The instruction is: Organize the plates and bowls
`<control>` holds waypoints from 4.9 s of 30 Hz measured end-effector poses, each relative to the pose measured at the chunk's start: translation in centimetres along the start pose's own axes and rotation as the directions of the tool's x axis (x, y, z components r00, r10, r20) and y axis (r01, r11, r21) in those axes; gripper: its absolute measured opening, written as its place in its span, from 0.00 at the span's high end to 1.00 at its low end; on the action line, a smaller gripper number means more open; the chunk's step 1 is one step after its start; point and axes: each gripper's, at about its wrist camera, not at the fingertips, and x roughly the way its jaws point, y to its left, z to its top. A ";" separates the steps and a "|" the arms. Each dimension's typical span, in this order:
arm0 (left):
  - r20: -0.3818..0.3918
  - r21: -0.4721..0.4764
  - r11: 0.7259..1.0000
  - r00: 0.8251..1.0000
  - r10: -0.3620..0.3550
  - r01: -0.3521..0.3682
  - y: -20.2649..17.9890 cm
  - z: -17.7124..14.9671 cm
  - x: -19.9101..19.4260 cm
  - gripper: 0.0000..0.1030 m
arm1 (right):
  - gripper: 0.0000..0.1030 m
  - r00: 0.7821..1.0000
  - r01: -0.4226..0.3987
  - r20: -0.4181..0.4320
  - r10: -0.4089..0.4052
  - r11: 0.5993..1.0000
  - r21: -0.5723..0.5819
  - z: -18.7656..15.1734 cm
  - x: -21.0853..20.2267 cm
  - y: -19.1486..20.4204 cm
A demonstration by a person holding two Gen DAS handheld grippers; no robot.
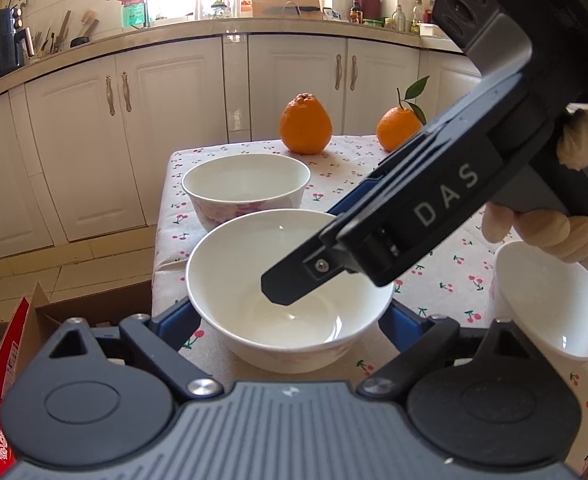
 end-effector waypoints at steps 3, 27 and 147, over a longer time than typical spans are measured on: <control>-0.002 0.004 1.000 1.000 0.004 -0.004 -0.2 0.0 0.0 0.08 | 0.22 1.000 -0.002 -0.002 0.002 1.000 0.005 0.0 0.0 -0.1; 0.021 0.084 0.996 0.999 -0.036 0.034 -3.6 2.1 -4.1 0.08 | 0.26 0.999 0.031 -0.020 -0.030 0.998 0.050 -1.4 -5.0 1.2; 0.041 0.063 0.995 0.996 0.077 -0.080 -0.5 4.9 0.7 0.03 | 0.03 0.991 0.126 0.056 -0.121 0.988 -0.086 1.2 -9.5 -2.4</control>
